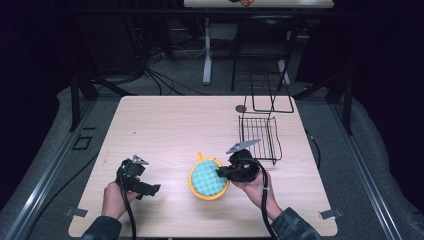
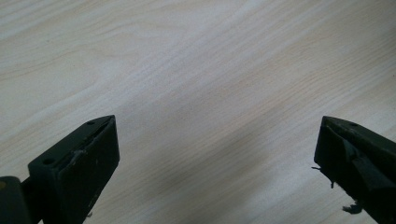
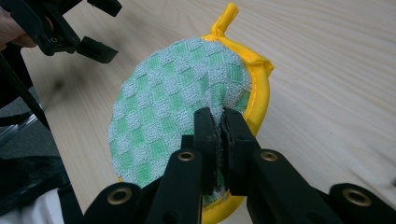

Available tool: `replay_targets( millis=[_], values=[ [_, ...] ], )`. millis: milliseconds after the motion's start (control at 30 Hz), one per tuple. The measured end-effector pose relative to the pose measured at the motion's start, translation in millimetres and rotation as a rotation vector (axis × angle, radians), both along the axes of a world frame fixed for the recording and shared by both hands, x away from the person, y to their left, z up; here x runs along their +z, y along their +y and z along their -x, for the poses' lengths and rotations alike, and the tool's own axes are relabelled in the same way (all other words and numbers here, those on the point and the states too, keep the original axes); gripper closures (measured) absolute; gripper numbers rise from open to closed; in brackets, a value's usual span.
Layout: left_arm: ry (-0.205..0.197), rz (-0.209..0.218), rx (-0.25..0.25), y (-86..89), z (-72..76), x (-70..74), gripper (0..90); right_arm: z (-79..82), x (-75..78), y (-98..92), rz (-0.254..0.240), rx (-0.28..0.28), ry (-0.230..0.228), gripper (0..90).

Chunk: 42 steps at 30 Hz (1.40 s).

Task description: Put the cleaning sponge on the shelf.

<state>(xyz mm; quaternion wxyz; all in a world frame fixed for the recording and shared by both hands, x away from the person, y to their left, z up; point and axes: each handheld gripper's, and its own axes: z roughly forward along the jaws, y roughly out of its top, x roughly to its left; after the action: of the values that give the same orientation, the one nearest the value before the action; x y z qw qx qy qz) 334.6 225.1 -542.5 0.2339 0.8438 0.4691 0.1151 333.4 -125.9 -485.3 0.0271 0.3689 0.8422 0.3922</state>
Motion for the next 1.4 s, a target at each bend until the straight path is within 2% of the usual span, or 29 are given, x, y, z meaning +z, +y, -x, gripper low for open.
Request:
replay_targets(
  millis=[233,667,1400],
  values=[
    [-0.003,-0.001,0.000,-0.1,0.4,0.3,0.2,1.3,9.0,-15.8,-0.006,-0.028,-0.013,86.3],
    [-0.005,-0.001,0.000,-0.5,0.6,0.8,0.2,7.8,17.7,-29.8,-0.005,-0.022,-0.028,86.3],
    [-0.003,0.001,0.001,-0.3,0.2,0.3,0.2,13.5,35.7,-76.4,-0.017,-0.111,-0.061,86.3]
  ],
)
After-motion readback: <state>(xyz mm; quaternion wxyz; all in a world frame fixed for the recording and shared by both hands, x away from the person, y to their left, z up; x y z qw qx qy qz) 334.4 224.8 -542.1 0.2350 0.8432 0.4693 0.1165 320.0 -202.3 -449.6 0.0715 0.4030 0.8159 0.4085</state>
